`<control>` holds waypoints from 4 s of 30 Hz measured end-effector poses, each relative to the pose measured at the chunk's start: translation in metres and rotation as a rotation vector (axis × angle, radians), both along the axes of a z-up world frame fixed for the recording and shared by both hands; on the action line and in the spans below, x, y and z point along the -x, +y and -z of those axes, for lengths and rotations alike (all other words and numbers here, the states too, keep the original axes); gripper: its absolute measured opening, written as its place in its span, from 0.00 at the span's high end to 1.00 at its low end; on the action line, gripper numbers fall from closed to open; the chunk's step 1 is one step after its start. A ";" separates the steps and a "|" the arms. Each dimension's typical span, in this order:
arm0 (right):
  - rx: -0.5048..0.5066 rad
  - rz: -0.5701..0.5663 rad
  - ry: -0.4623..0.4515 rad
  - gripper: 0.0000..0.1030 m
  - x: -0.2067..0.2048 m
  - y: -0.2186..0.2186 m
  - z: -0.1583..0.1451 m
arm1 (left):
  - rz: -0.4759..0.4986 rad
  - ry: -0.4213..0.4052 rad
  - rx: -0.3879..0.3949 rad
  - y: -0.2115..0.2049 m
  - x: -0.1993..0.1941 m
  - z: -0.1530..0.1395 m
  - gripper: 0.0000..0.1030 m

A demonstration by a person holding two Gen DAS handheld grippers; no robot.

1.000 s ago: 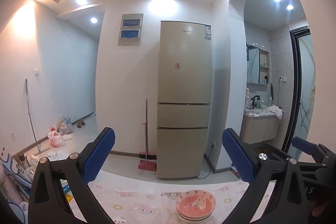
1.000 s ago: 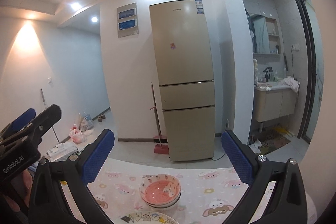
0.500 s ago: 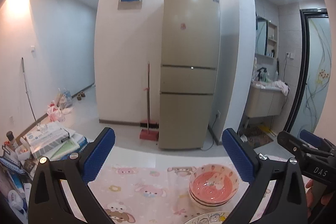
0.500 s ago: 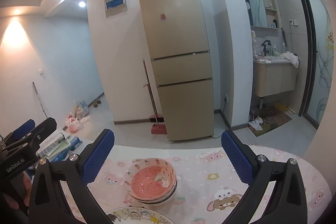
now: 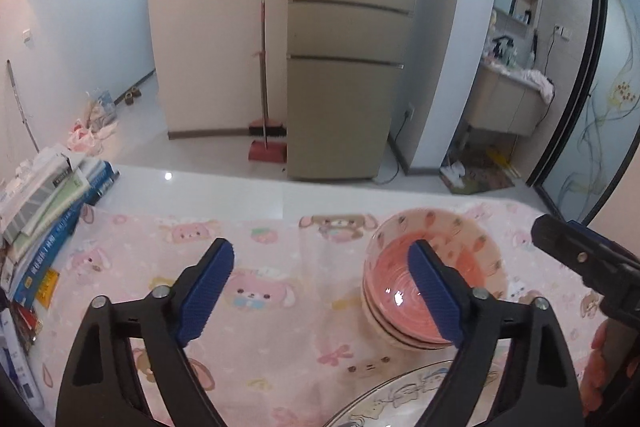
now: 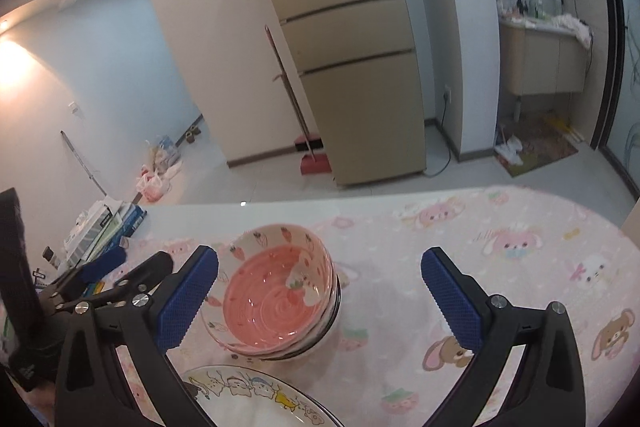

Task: Organize plates and bowls
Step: 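Move the right tool down to the stacked pink bowls' rim, then close the right tool on the pink bowls' rim and lift them, then carry the pink bowls with the right tool over the plate stack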

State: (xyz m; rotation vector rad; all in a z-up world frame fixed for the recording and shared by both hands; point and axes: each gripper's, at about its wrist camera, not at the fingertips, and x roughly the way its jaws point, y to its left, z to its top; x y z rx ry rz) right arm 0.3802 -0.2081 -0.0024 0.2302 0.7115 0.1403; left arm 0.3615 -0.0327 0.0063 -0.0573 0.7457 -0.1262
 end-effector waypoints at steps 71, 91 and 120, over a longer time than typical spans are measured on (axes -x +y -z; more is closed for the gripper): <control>-0.553 -0.094 0.385 0.57 -0.041 -0.016 0.115 | 0.064 0.514 0.722 0.041 -0.033 0.094 0.62; -0.569 -0.168 0.255 0.57 -0.001 -0.002 0.039 | 0.088 0.325 0.620 0.037 0.006 0.007 0.61; -0.535 -0.180 0.282 0.57 0.134 -0.003 0.023 | 0.073 0.335 0.559 0.026 0.136 -0.014 0.59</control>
